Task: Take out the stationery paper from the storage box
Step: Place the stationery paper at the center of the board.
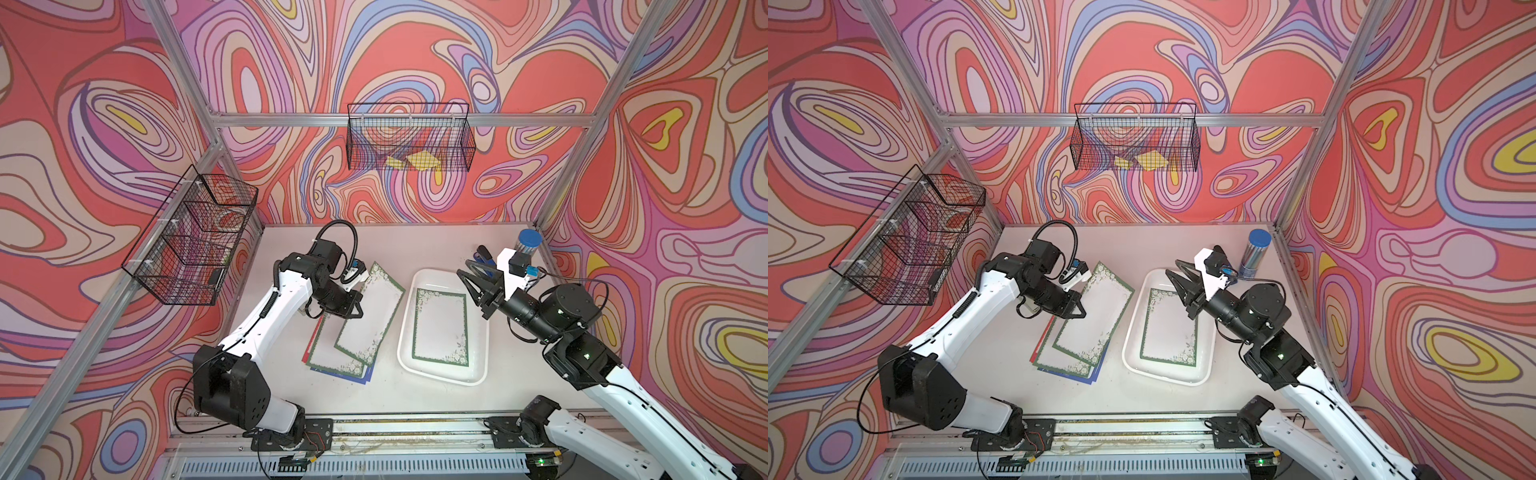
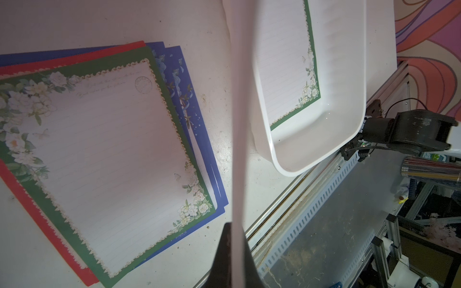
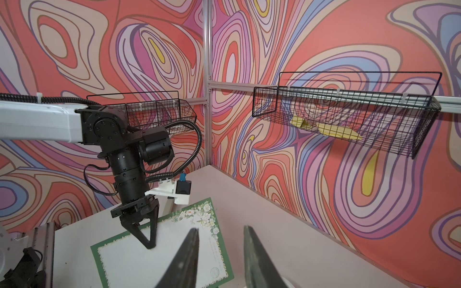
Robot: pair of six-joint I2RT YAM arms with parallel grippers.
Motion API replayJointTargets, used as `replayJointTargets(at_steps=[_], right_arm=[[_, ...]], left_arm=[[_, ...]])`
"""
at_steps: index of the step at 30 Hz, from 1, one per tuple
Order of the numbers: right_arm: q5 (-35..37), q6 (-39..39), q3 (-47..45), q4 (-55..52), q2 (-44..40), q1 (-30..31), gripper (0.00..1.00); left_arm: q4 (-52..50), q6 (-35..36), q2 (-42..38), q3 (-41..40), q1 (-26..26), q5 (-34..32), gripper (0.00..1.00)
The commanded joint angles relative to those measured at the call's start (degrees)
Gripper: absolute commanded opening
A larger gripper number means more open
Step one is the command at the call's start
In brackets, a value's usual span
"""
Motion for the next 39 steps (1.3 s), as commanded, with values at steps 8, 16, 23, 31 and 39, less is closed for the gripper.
replayJointTargets(at_steps=[8,16,23,31,39], right_arm=[[1.30,-0.33,0.69,0.36,-0.70,0.07,0.34],[1.51,-0.20,0.66,0.75,-0.88,0.06,0.35],[1.75,0.29,0.64,0.47,-1.10,0.09,0.35],[1.44,0.31,0.86,0.48,-1.01,0.07,0.35],[0.72,0.30,0.66,0.03,-1.19,0.03,0.35]], left_arm=[[2.00,0.30,2.71,-4.10,5.36,2.74,0.00],[3.25,0.95,5.02,-6.28,7.33,3.35,0.00],[3.68,1.11,4.87,-7.55,9.01,3.38,0.00],[4.01,0.00,5.60,-8.06,9.80,-0.32,0.00],[5.20,-0.92,8.25,-8.92,9.95,-5.85,0.01]])
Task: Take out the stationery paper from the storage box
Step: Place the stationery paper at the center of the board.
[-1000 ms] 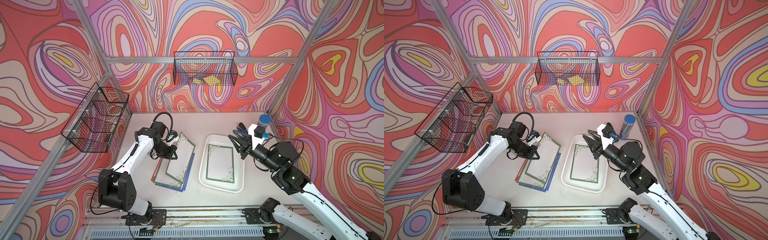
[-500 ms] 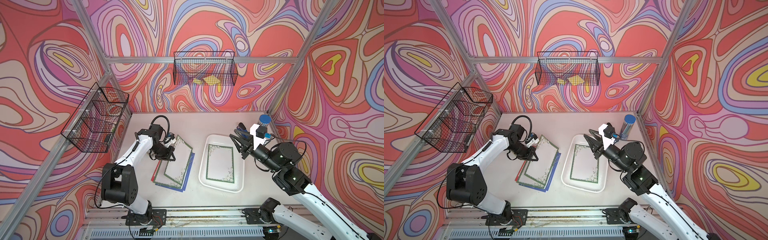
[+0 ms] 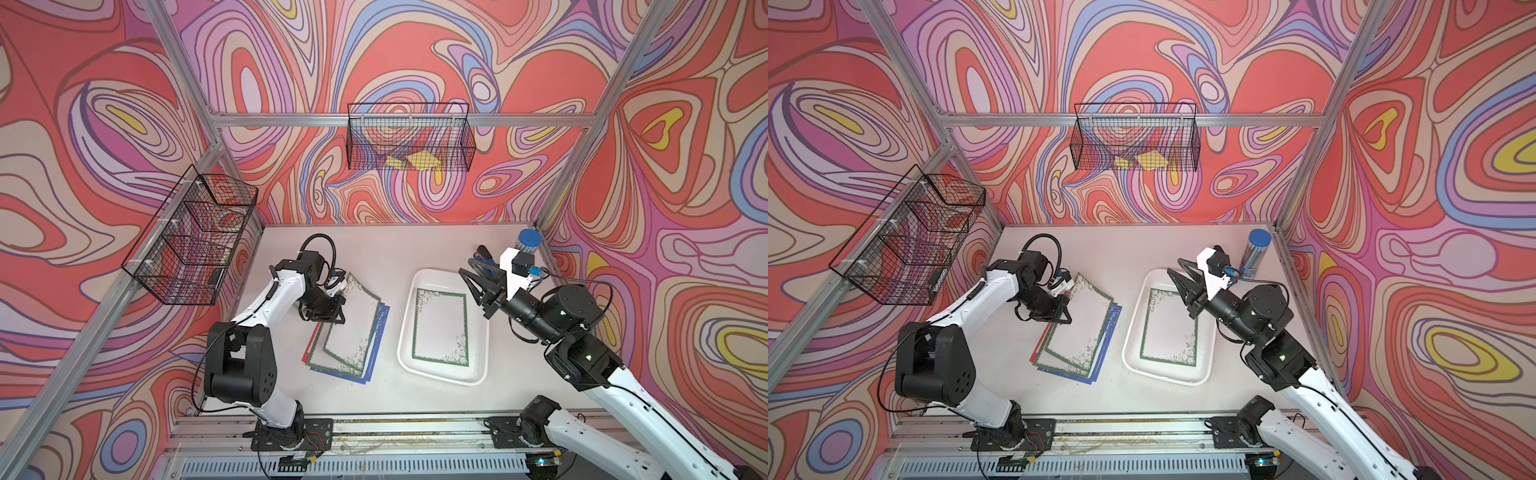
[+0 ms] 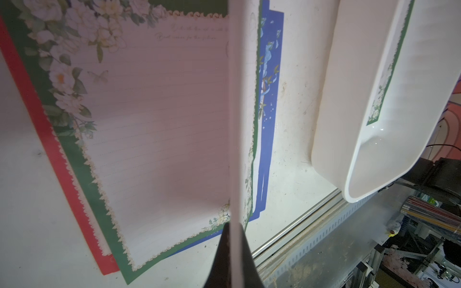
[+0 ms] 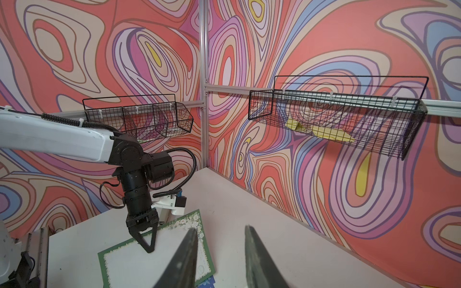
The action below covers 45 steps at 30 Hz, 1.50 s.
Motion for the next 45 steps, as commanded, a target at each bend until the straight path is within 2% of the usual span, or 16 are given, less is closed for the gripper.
replayJointTargets(at_steps=[1,6,13,20,24,26,32,39,45], right_arm=[[-0.37,0.29,0.62,-0.14,-0.53,0.07,0.35],[-1.06,0.26,0.82,-0.23,-0.37,0.03,0.36],[-0.97,0.06,0.85,0.03,0.03,0.07,0.36],[-2.18,-0.33,1.14,0.93,1.83,0.04,0.36],[-3.79,-0.19,1.44,1.50,2.82,0.04,0.36],[-3.07,-0.11,1.64,1.31,3.29,0.05,0.36],[-2.67,0.15,1.40,1.42,3.59,0.04,0.36],[-1.24,0.28,1.18,0.58,3.67,0.04,0.33],[7.06,0.16,2.31,-2.59,4.55,0.04,0.33]], left_arm=[[0.40,0.19,1.67,-1.14,0.34,-2.68,0.01],[0.93,-1.08,4.57,-1.27,0.35,-8.73,0.03],[1.76,-1.58,7.68,-1.25,0.35,-10.20,0.10],[1.16,-2.23,9.69,-1.07,0.43,-15.69,0.24],[1.09,-1.67,9.06,-1.19,0.43,-14.56,0.35],[1.19,-1.60,8.37,-1.36,0.45,-16.16,0.39],[0.84,-2.86,8.93,-1.52,0.52,-27.77,0.43],[0.66,-3.56,8.04,-0.51,0.52,-31.84,0.45],[3.31,-3.29,2.08,-0.83,0.52,-33.16,0.45]])
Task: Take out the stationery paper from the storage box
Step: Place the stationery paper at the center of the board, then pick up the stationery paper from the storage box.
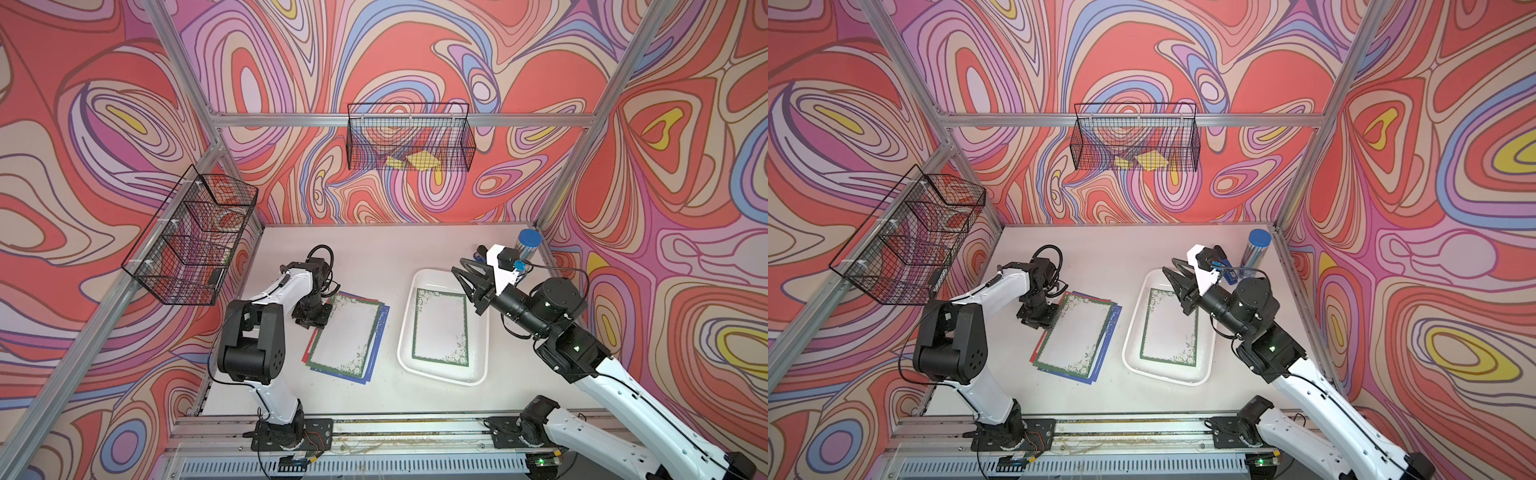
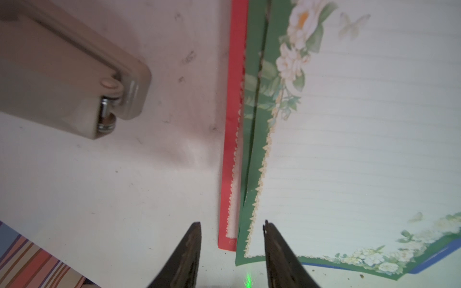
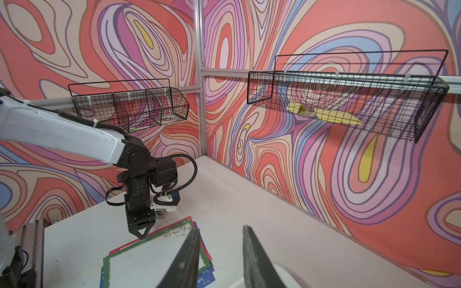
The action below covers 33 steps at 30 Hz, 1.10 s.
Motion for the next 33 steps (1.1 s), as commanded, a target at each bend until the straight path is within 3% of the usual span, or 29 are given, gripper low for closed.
replayJointTargets(at_steps=[1,8,14,21,25,29,33], right_arm=[[6.42,0.20,2.06,-2.40,0.74,0.02,0.33],[15.95,1.55,4.71,-7.00,5.24,0.03,0.33],[22.07,4.03,6.54,-10.41,10.12,0.05,0.35],[25.16,6.84,9.33,-15.35,15.48,0.10,0.44],[25.73,8.13,11.38,-18.34,18.40,0.08,0.51],[26.09,9.11,12.64,-20.76,20.33,0.03,0.52],[26.43,9.59,12.91,-23.11,21.94,0.10,0.56]], left_arm=[[1.64,-0.28,-6.29,-0.10,0.41,-1.78,0.45],[11.99,0.05,-22.67,-3.27,0.37,4.05,0.45],[23.31,1.70,-38.68,-9.24,0.33,13.34,0.45],[31.61,3.40,-49.64,-13.35,-1.80,25.34,0.59],[32.99,12.20,-51.32,-14.79,-9.49,34.52,0.71],[31.23,22.12,-49.79,-14.69,-20.16,35.52,0.76],[31.26,26.52,-45.44,-14.20,-25.31,35.24,0.80]])
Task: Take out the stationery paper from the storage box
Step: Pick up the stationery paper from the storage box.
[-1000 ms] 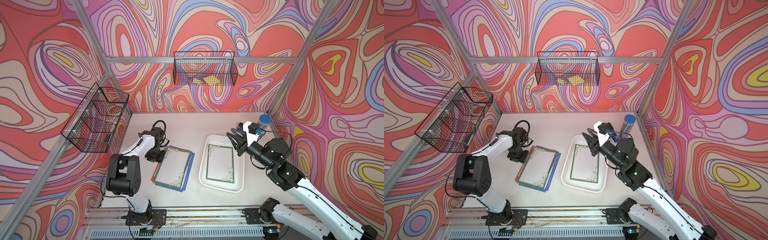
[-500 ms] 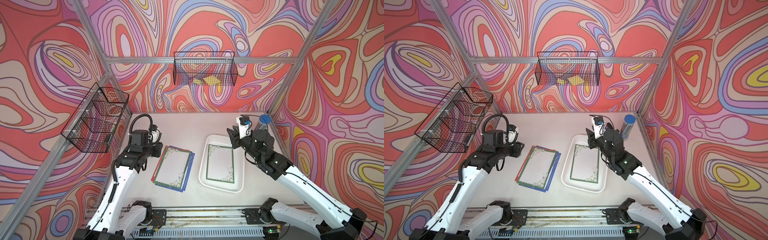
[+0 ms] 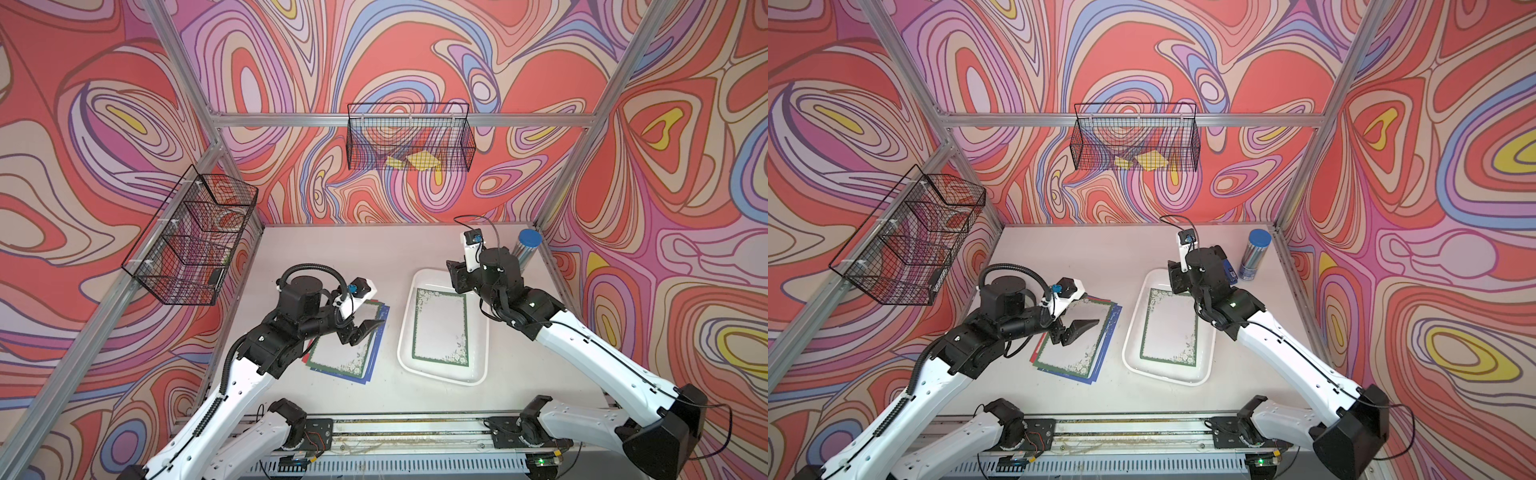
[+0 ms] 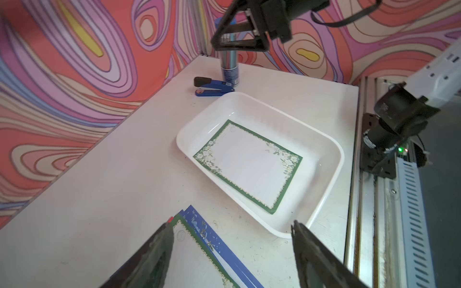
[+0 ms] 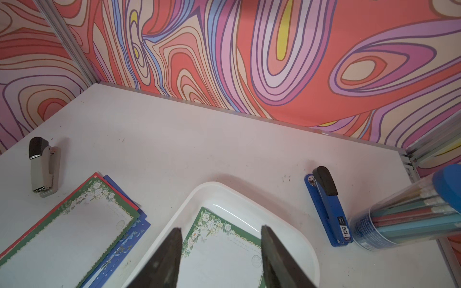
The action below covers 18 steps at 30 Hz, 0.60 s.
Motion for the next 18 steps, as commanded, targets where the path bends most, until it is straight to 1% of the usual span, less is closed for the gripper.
replayJointTargets(at_steps=[1,4,6,9,13,16,18], right_arm=[[1.71,1.54,1.13,-4.08,1.47,0.02,0.56],[2.44,2.22,1.05,-6.29,2.81,0.02,0.56],[3.09,2.66,0.70,-7.53,3.14,-0.04,0.56],[3.92,3.43,-1.15,-8.03,2.87,0.00,0.57],[4.00,5.96,-2.90,-9.22,3.90,-0.97,0.59],[3.84,9.46,-4.10,-9.72,5.67,-3.27,0.59],[1.46,11.98,-5.72,-9.06,6.64,-5.77,0.59]], left_arm=[[1.18,7.61,3.81,0.13,-2.37,1.81,0.80],[3.72,6.24,7.40,0.45,-4.26,-1.05,0.80],[5.94,3.89,9.55,0.41,-5.12,-3.69,0.80],[9.41,-2.39,12.93,0.58,-5.25,-6.26,0.80],[10.31,-8.85,17.91,2.00,-5.31,-6.89,0.81],[10.37,-15.09,21.74,3.61,-5.33,-8.83,0.81],[10.04,-18.54,24.49,4.59,-5.39,-9.40,0.81]])
